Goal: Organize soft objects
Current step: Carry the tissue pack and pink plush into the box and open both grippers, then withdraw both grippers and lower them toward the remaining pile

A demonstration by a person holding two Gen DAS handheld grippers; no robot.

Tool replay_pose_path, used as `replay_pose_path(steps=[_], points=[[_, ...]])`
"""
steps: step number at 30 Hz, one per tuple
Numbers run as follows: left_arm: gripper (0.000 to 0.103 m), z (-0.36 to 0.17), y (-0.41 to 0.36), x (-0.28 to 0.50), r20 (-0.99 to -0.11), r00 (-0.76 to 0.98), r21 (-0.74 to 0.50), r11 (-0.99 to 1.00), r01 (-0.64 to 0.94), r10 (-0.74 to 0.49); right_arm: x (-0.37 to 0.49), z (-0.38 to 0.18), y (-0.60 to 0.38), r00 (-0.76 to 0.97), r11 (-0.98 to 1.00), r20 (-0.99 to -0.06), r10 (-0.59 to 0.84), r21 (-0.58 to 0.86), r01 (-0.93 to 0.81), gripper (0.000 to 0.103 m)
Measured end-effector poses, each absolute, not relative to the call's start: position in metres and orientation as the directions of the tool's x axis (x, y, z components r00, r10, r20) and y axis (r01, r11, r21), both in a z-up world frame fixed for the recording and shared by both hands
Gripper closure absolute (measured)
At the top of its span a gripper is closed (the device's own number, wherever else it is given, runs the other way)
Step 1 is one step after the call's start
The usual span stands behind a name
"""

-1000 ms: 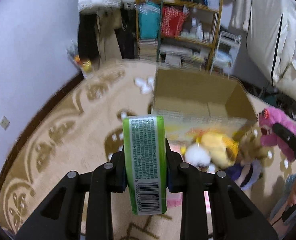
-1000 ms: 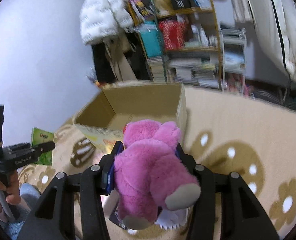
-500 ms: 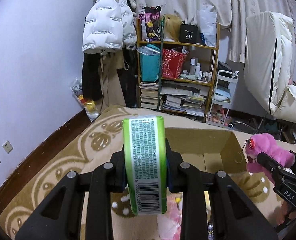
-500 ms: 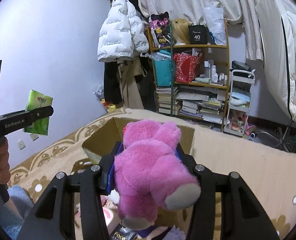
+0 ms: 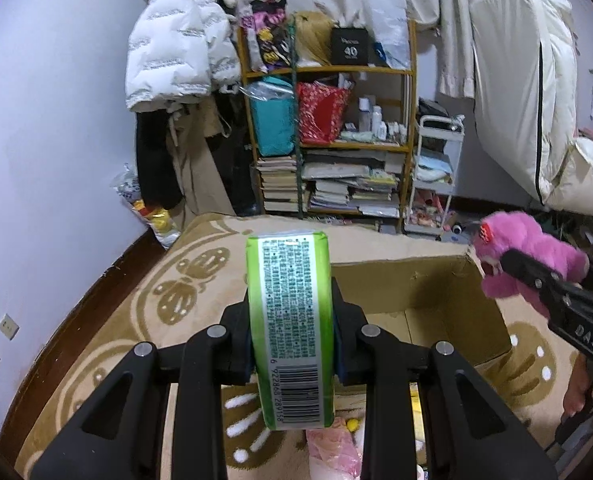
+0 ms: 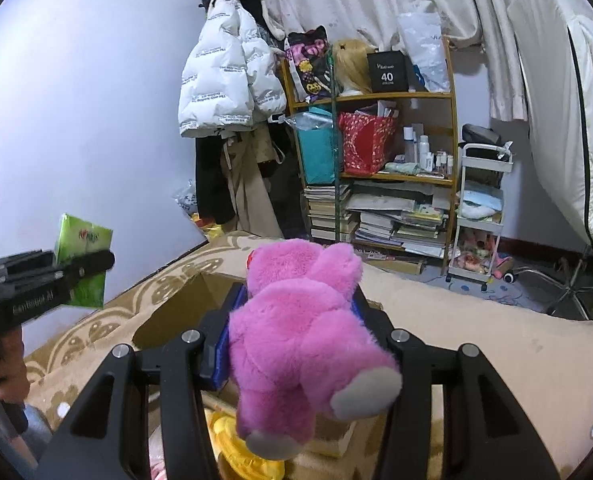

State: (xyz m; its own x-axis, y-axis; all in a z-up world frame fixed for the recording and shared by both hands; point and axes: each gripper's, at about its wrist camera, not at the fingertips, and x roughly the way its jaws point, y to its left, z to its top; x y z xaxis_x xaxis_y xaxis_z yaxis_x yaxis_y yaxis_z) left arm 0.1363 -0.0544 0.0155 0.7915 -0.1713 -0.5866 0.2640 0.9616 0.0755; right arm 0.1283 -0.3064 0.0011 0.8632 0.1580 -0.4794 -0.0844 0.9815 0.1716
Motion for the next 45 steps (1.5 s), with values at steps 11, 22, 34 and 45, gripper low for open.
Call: replay_pose_path(steps=[11, 22, 34, 45], points=[[0.075, -0.025, -0.076, 0.165, -0.67, 0.715, 0.051, 0.948, 0.315, -0.201, 0.151, -0.033, -0.305, 0.811, 0.983, -0.563, 0.161, 0.166, -0.08, 0.05], [0.074, -0.053, -0.086, 0.181, -0.732, 0.644, 0.004, 0.944, 0.329, -0.222, 0.156, -0.049, -0.297, 0.778, 0.985, -0.606, 0.165, 0.147, -0.094, 0.05], [0.067, -0.073, -0.092, 0.185, -0.783, 0.59, 0.018, 0.941, 0.337, -0.197, 0.16, -0.057, -0.298, 0.747, 0.983, -0.643, 0.171, 0.158, -0.09, 0.048], [0.036, -0.065, -0.082, 0.175, -0.767, 0.624, 0.053, 0.953, 0.299, -0.153, 0.159, -0.061, -0.296, 0.743, 0.981, -0.643, 0.187, 0.16, -0.108, 0.036]])
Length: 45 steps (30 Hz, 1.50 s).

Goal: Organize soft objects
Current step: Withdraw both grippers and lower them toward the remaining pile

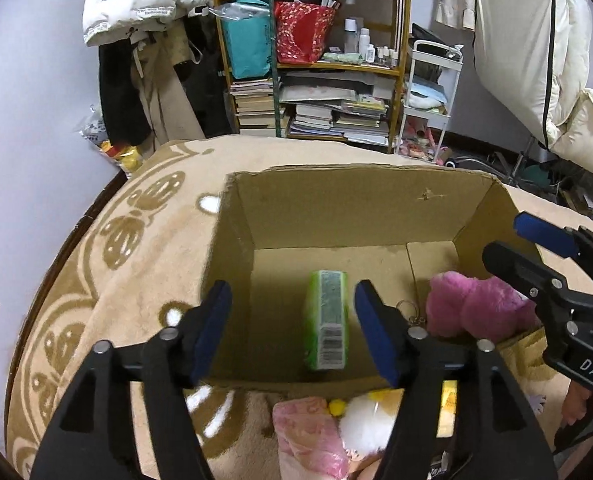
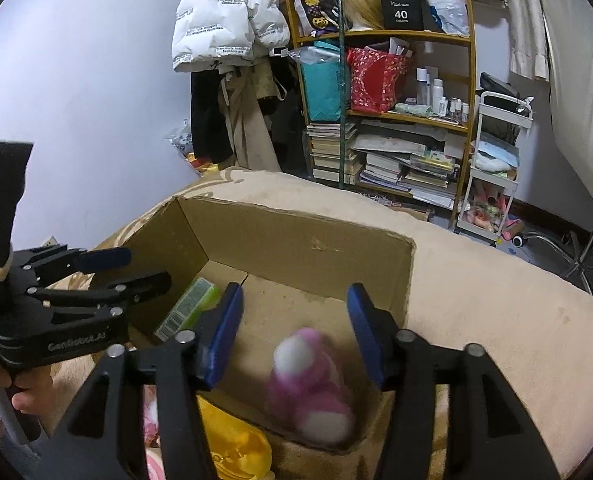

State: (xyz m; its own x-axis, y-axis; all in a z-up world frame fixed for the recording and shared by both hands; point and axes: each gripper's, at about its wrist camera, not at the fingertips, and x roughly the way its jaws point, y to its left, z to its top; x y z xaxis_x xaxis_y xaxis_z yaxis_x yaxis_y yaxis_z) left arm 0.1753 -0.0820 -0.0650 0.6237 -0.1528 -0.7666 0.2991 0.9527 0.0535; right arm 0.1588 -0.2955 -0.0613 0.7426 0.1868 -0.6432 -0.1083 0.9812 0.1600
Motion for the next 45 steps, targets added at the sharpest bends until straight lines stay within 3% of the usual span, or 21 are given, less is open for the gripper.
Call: replay_pose_path(steps=[4, 7, 10, 15, 32, 45], points=[[0.029, -0.053, -0.074, 0.166, -0.759, 0.636, 0.062, 0.956, 0.287, -0.141, 0.154, -0.056, -0.296, 0.754, 0.981, -0.63, 0.188, 0.162, -0.109, 0.027], [0.02, -0.045, -0.069, 0.158, -0.75, 0.649, 0.074, 0.96, 0.27, -0.124, 0.147, -0.049, -0.296, 0.767, 0.98, -0.614, 0.184, 0.17, -0.099, 0.01], [0.014, -0.038, -0.063, 0.149, -0.747, 0.657, 0.088, 0.963, 0.253, -0.104, 0.139, -0.041, -0.297, 0.779, 0.979, -0.599, 0.184, 0.18, -0.092, 0.001], [0.003, -0.025, -0.051, 0.128, -0.731, 0.678, 0.114, 0.968, 0.225, -0.072, 0.123, -0.029, -0.297, 0.792, 0.978, -0.584, 0.179, 0.192, -0.079, 0.0], [0.002, -0.024, -0.025, 0.081, -0.811, 0.581, 0.056, 0.979, 0.196, -0.07, 0.072, -0.02, -0.282, 0.787, 0.979, -0.59, 0.18, 0.183, -0.086, 0.0], [0.002, -0.07, -0.024, 0.103, -0.87, 0.493, 0.063, 0.984, 0.165, -0.027, 0.077, -0.046, -0.27, 0.726, 0.982, -0.662, 0.183, 0.158, -0.103, 0.0]])
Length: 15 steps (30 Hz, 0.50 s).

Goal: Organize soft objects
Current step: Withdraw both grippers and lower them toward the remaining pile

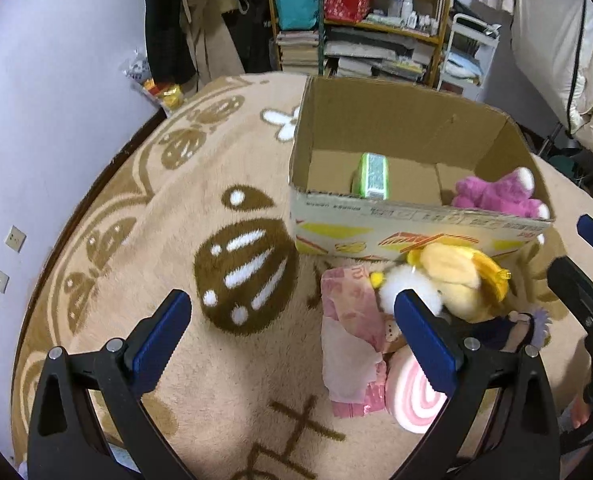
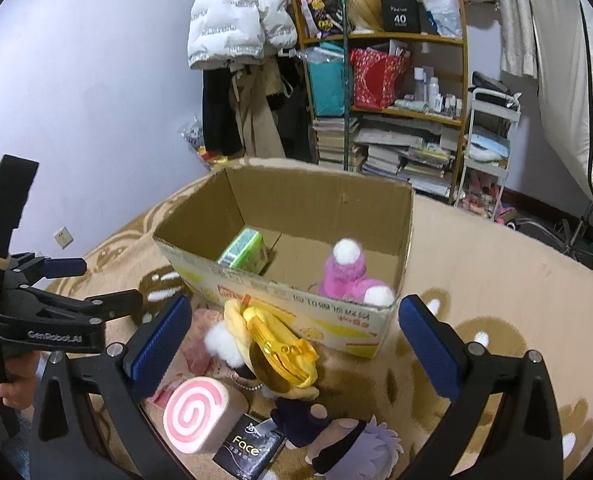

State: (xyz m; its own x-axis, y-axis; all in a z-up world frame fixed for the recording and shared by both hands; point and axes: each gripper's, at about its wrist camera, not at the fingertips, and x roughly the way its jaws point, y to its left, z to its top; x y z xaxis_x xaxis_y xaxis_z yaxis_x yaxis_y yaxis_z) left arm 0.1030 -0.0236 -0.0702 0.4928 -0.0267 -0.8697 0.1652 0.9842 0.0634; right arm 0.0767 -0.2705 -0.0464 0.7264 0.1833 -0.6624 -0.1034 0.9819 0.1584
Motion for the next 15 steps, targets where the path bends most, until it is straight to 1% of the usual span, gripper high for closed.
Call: replay_pose_path(steps=[4, 10, 15], points=[[0.002, -0.087, -0.024, 0.113, -0.895, 0.446, 0.049, 0.987, 0.156, -0.026, 0.081, -0.057, -0.268, 0.702, 0.982, -0.687, 0.187, 0.159, -0.106, 0.0], [0.002, -0.106, -0.027, 0.126, -0.922, 0.387, 0.044, 0.982, 0.183, -0.031, 0.091, -0.069, -0.268, 0.662, 0.978, -0.72, 0.207, 0.178, -0.112, 0.0], [0.002, -0.122, -0.027, 0.136, -0.948, 0.316, 0.008, 0.984, 0.179, -0.05, 0.097, -0.08, -0.265, 0.629, 0.975, -0.745, 0.222, 0.188, -0.121, 0.0]])
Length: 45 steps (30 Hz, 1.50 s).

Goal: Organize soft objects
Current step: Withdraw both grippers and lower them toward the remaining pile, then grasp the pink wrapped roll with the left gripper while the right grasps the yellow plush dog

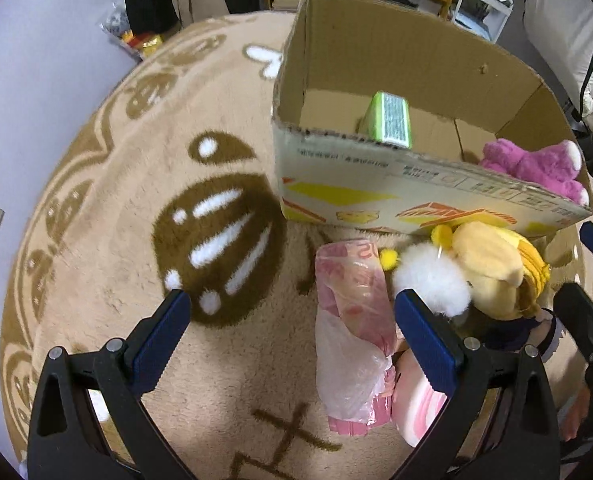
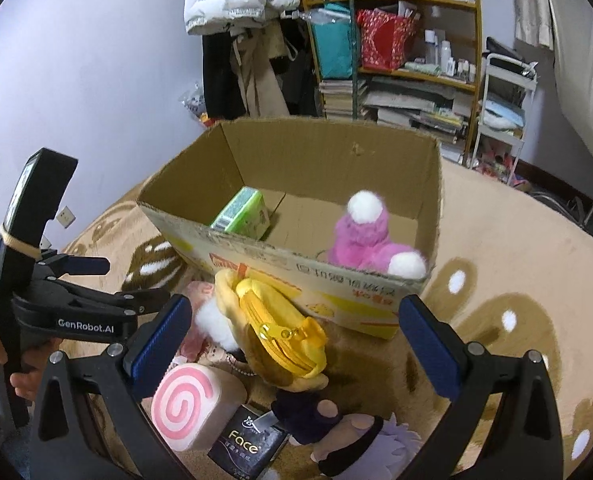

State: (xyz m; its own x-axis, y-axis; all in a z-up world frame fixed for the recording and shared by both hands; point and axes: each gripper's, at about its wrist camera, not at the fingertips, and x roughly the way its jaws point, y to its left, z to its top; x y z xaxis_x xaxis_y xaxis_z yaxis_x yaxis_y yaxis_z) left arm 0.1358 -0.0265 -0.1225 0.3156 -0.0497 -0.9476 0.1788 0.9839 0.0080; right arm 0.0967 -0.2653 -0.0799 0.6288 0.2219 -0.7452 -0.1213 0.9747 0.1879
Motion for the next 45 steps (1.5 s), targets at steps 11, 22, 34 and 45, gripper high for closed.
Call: replay_pose_path(steps=[11, 22, 34, 45], points=[[0.002, -0.145, -0.035, 0.144, -0.974, 0.218, -0.02, 0.979, 0.201, -0.065, 0.107, -0.1, -0.257, 0.576, 0.974, -0.786, 0.226, 0.193, -0.118, 0.0], [0.002, -0.172, -0.045, 0.153, -0.987, 0.153, -0.01, 0.976, 0.216, -0.044, 0.116, -0.119, -0.255, 0.513, 0.966, -0.819, 0.257, 0.232, -0.112, 0.005], [0.012, -0.19, -0.062, 0.156, -0.991, 0.125, -0.021, 0.969, 0.244, -0.053, 0.119, -0.131, -0.246, 0.456, 0.954, -0.838, 0.3, 0.262, -0.146, 0.036], [0.057, -0.181, -0.049, 0.145, -0.982, 0.122, -0.11, 0.964, 0.244, -0.143, 0.115, -0.123, -0.238, 0.48, 0.958, -0.83, 0.285, 0.228, -0.174, 0.054]])
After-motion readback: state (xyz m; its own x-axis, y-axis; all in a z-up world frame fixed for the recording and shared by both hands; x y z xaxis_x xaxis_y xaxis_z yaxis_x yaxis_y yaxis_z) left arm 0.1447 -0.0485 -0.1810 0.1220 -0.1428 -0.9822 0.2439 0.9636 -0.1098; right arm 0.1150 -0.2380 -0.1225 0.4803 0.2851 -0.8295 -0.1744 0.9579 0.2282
